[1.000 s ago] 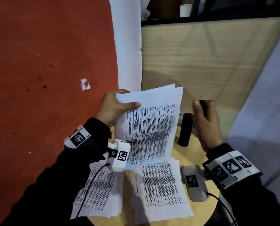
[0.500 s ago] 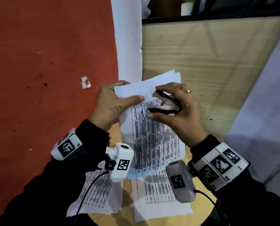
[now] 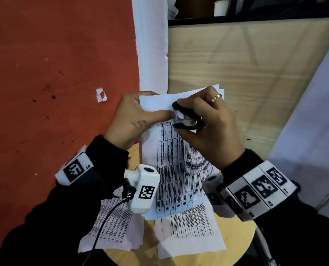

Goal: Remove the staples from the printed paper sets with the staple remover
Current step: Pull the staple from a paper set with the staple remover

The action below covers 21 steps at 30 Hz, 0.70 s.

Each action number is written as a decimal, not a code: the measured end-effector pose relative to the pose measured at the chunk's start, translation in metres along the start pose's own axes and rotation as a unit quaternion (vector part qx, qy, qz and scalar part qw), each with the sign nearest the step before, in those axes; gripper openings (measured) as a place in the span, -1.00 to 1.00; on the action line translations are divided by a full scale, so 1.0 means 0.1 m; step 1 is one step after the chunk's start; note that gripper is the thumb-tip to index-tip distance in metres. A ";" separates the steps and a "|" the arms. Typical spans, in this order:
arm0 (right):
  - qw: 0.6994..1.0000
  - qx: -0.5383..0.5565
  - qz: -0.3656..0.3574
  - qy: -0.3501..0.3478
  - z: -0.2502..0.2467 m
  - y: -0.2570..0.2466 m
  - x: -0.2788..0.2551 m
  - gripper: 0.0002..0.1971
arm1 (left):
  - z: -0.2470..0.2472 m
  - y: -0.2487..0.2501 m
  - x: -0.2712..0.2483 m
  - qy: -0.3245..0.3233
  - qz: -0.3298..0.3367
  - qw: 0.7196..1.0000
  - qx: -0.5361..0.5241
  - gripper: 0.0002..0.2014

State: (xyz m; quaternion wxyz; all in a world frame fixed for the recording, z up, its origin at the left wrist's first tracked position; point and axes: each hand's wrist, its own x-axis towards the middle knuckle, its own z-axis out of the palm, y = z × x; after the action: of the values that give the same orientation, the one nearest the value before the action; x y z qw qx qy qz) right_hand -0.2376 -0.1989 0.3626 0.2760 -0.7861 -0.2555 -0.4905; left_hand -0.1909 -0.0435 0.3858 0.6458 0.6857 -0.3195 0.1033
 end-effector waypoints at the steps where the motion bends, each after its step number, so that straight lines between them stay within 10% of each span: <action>1: 1.000 -0.014 -0.007 -0.003 0.00 -0.01 0.01 -0.64 | 0.00 0.00 0.01 -0.004 -0.001 1.000 0.001 -0.80; 21: 0.993 -0.073 -0.049 -0.081 -0.07 0.06 0.08 -0.71 | 0.02 -0.06 0.12 -0.042 -0.050 0.997 -0.039 -0.51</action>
State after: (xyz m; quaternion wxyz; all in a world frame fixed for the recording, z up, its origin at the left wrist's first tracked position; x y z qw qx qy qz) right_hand -0.2351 -0.2069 0.3717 0.1726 -0.8276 -0.2786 -0.4557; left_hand -0.1787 -0.0496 0.3868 0.6625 0.6786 -0.3157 0.0295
